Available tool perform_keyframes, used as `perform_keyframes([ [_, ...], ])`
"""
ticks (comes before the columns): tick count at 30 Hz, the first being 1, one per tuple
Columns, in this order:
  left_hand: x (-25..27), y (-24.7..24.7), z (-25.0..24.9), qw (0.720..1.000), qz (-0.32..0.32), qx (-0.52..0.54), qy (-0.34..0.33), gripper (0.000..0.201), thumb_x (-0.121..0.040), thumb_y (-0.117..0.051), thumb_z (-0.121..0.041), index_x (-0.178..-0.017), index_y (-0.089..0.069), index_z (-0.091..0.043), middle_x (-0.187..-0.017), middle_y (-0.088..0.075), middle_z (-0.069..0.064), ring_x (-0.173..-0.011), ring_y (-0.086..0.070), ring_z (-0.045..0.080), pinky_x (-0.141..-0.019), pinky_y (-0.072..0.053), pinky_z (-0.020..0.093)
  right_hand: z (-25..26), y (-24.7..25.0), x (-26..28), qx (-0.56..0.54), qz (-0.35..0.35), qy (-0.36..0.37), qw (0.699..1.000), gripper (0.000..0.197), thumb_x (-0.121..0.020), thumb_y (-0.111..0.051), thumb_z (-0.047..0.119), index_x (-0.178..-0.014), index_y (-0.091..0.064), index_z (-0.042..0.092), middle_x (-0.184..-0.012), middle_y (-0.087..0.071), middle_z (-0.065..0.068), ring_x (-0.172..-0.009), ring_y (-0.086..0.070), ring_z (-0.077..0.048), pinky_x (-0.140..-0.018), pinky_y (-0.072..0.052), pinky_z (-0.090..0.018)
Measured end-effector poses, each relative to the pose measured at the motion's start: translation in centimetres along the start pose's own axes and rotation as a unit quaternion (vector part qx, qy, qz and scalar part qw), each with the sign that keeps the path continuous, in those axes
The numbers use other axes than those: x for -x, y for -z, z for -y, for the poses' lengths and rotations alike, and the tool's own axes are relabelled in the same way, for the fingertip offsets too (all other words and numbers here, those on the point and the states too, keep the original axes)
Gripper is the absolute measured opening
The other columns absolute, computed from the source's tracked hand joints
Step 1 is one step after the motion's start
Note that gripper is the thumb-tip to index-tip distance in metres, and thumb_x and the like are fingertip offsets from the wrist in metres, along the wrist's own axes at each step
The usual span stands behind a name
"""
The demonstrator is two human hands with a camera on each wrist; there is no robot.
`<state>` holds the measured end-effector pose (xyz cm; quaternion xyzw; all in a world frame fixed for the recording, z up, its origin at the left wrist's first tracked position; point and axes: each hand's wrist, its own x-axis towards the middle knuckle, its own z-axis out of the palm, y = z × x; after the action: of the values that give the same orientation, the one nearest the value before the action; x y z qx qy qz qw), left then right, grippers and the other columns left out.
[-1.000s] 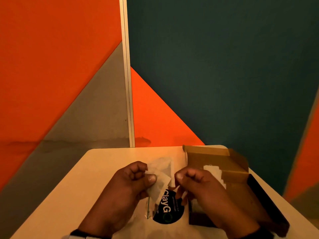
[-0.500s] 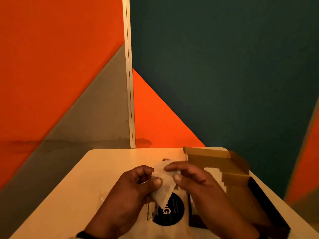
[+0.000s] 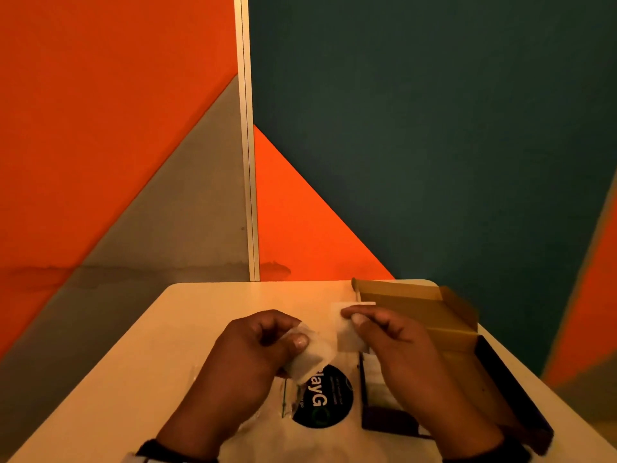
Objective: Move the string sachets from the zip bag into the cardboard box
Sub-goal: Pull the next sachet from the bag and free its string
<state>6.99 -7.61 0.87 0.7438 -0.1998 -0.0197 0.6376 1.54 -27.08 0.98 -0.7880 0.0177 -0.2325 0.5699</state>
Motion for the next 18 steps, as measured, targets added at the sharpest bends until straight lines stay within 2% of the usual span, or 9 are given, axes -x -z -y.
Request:
perform_keyframes([
  [3,0.2,-0.1,-0.2,0.994,0.017,-0.106,-0.030,0.012,-0.090,-0.070,-0.020,-0.083,-0.076,-0.027,-0.084,-0.075,-0.009,-0.079,-0.069,0.005,-0.073,-0.052,0.023,0.3,-0.1,0.4,0.063,0.105,-0.001,0.992,0.013,-0.091,-0.068,0.036,-0.098,-0.077,0.040,-0.099,-0.073,0.031,-0.096,-0.066,0.010,-0.089,-0.052,-0.019],
  [5,0.2,-0.3,-0.2,0.987,0.018,-0.156,-0.045,0.011,-0.088,-0.072,-0.023,-0.082,-0.075,-0.032,-0.086,-0.072,-0.014,-0.081,-0.066,0.001,-0.073,-0.047,0.021,0.6,-0.5,0.7,0.101,0.153,-0.007,0.983,0.015,-0.089,-0.069,0.041,-0.102,-0.077,0.043,-0.102,-0.073,0.030,-0.098,-0.067,0.006,-0.090,-0.054,-0.021],
  [8,0.0,-0.4,0.2,0.980,0.016,-0.188,-0.058,0.012,-0.085,-0.075,-0.026,-0.080,-0.074,-0.037,-0.095,-0.067,-0.019,-0.086,-0.064,0.000,-0.079,-0.050,0.024,0.4,-0.7,0.7,0.148,0.151,-0.001,0.977,0.018,-0.091,-0.069,0.039,-0.108,-0.076,0.041,-0.103,-0.074,0.027,-0.097,-0.067,0.006,-0.092,-0.056,-0.025],
  [10,-0.1,-0.4,0.3,0.982,0.014,-0.183,-0.054,0.012,-0.084,-0.077,-0.026,-0.079,-0.074,-0.037,-0.098,-0.065,-0.021,-0.086,-0.065,0.002,-0.080,-0.053,0.026,0.2,-0.5,0.6,0.151,0.136,-0.007,0.979,0.015,-0.091,-0.070,0.038,-0.103,-0.078,0.038,-0.098,-0.074,0.024,-0.091,-0.067,0.007,-0.087,-0.056,-0.022],
  [13,-0.3,-0.1,0.5,0.982,0.009,-0.179,-0.055,0.012,-0.083,-0.078,-0.026,-0.077,-0.074,-0.036,-0.099,-0.064,-0.024,-0.087,-0.068,0.006,-0.078,-0.049,0.020,0.3,-0.2,0.5,0.139,0.121,-0.009,0.983,0.007,-0.089,-0.072,0.037,-0.087,-0.078,0.039,-0.088,-0.073,0.025,-0.083,-0.066,0.007,-0.074,-0.053,-0.015],
  [15,-0.4,0.2,0.6,0.981,-0.002,-0.182,-0.060,0.012,-0.084,-0.077,-0.026,-0.077,-0.073,-0.035,-0.097,-0.064,-0.025,-0.088,-0.068,0.005,-0.076,-0.045,0.016,0.2,-0.1,0.5,0.131,0.119,-0.002,0.984,0.010,-0.089,-0.072,0.035,-0.082,-0.078,0.038,-0.087,-0.073,0.026,-0.083,-0.066,0.007,-0.073,-0.052,-0.014],
  [18,-0.4,0.6,0.4,0.983,-0.016,-0.173,-0.059,0.010,-0.086,-0.074,-0.026,-0.078,-0.073,-0.032,-0.093,-0.068,-0.026,-0.085,-0.066,-0.002,-0.073,-0.045,0.013,0.0,0.2,0.2,0.135,0.106,0.000,0.985,0.008,-0.089,-0.073,0.034,-0.082,-0.078,0.035,-0.088,-0.072,0.029,-0.085,-0.063,0.010,-0.073,-0.048,-0.012],
])
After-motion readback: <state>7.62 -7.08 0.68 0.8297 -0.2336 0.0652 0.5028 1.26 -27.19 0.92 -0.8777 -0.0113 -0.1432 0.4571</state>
